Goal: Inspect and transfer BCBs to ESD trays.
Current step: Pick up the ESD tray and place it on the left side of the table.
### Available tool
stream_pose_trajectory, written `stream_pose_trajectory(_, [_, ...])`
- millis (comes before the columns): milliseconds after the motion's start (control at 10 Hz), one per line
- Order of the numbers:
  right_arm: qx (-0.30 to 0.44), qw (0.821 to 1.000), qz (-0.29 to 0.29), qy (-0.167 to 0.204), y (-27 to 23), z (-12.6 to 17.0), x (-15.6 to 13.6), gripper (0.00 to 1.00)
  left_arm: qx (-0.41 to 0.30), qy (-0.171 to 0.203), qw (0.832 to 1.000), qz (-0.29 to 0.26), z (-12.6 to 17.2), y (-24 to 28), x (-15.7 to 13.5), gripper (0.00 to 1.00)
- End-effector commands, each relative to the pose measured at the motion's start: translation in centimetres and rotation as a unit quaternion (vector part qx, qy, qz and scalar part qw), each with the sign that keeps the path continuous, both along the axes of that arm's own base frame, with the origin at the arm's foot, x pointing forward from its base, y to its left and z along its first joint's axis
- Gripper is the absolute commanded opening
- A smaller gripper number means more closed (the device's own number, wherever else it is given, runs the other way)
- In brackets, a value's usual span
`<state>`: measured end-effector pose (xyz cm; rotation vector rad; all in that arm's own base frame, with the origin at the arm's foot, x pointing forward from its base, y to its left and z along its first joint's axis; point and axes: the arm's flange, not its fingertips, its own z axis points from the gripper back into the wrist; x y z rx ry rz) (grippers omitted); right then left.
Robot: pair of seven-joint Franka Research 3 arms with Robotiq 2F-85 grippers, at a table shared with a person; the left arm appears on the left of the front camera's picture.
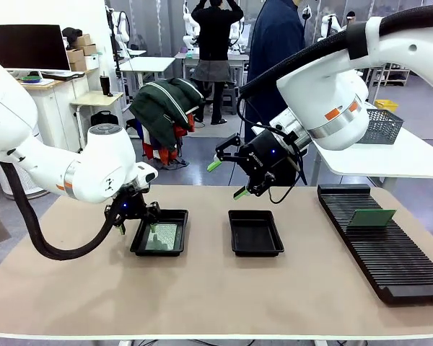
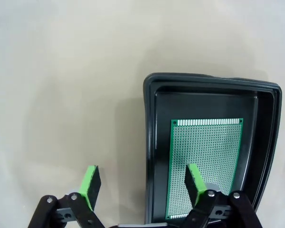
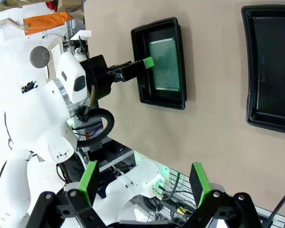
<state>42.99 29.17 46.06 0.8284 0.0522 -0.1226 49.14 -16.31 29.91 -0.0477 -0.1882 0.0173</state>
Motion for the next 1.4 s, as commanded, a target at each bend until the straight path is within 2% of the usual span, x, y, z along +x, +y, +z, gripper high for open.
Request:
stream_pose_trajectory(0, [0.007, 1.000, -0.010, -0.001, 0.34, -0.21, 0.17, 1.00, -0.007, 0.016, 1.000, -0.019, 0.58, 0.05, 0.47, 0.86])
stream_pose_trajectory(100, [0.007, 1.000, -0.010, -0.001, 0.34, -0.21, 0.17, 1.00, -0.010, 0.018, 1.000, -0.019, 0.58, 0.06, 0.56, 0.83])
stream_pose_trajectory(1300, [0.007, 1.000, -0.010, -0.001, 0.34, -0.21, 0.17, 1.00, -0.010, 0.015, 0.999, -0.047, 0.90, 0.06, 0.95, 0.16])
